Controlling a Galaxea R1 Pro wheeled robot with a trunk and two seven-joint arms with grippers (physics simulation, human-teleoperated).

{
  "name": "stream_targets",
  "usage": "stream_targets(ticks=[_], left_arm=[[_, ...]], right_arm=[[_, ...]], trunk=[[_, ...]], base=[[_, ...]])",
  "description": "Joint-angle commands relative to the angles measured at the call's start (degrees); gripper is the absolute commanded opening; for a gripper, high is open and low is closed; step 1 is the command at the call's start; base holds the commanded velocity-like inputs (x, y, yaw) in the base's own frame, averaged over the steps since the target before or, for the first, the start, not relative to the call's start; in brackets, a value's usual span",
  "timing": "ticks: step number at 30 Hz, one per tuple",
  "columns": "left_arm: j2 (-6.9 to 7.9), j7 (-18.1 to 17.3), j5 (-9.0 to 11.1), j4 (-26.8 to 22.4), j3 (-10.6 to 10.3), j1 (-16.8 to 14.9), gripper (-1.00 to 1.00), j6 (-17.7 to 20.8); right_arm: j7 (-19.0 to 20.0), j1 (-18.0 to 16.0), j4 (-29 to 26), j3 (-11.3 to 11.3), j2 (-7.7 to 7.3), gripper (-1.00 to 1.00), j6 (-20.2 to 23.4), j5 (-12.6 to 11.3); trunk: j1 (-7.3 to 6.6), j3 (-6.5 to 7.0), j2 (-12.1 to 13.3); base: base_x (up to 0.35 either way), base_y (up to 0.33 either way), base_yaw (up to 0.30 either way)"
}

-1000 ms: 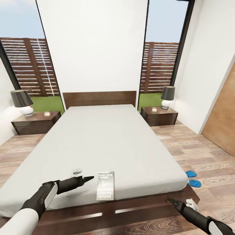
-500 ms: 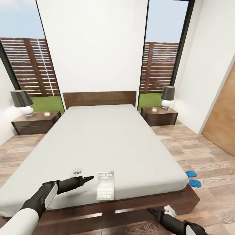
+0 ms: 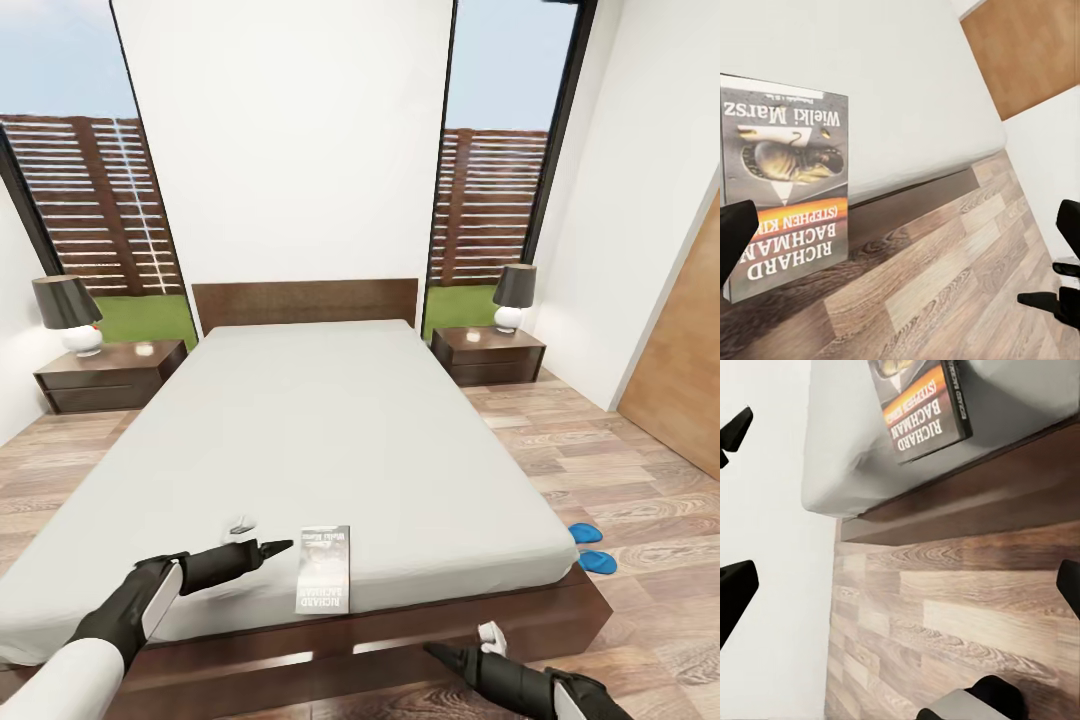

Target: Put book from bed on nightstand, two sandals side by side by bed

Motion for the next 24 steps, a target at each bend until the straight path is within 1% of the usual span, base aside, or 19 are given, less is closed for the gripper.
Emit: stream_targets(ticks=[1, 7, 17, 19, 22, 24], left_arm=[[-0.05, -0.1, 0.3, 0.0, 0.1, 0.0, 1.0, 0.5], [-0.23, -0.2, 0.3, 0.0, 0.1, 0.0, 1.0, 0.5], [-0.3, -0.5, 0.3, -0.1, 0.0, 0.0, 1.0, 0.5], [-0.32, -1.3, 0.3, -0.1, 0.0, 0.0, 1.0, 0.5], [-0.33, -3.9, 0.3, 0.0, 0.1, 0.0, 1.0, 0.5], [-0.29, -6.5, 0.4, 0.0, 0.1, 0.0, 1.0, 0.5]], right_arm=[[0.3, 0.0, -0.4, 0.0, -0.01, 1.0, 0.5, -0.3], [0.8, 0.0, -5.8, 0.1, 0.0, 1.0, 0.6, -0.3], [0.8, 0.0, -7.0, 0.0, -0.03, 1.0, 0.6, -0.4], [0.7, -0.1, -7.0, 0.0, 0.02, 1.0, 0.6, -0.4], [0.7, -0.1, -6.9, 0.0, 0.06, 1.0, 0.6, -0.4], [0.6, -0.1, -6.6, 0.1, 0.04, 1.0, 0.5, -0.4]], trunk=[[0.0, -0.06, 0.0], [0.0, -0.06, 0.0], [0.0, -0.06, 0.0], [0.0, -0.06, 0.0], [0.0, -0.06, 0.0], [0.0, -0.06, 0.0]], base=[[0.0, 0.0, 0.0], [0.0, 0.0, 0.0], [0.0, 0.0, 0.0], [0.0, 0.0, 0.0], [0.0, 0.0, 0.0], [0.0, 0.0, 0.0]])
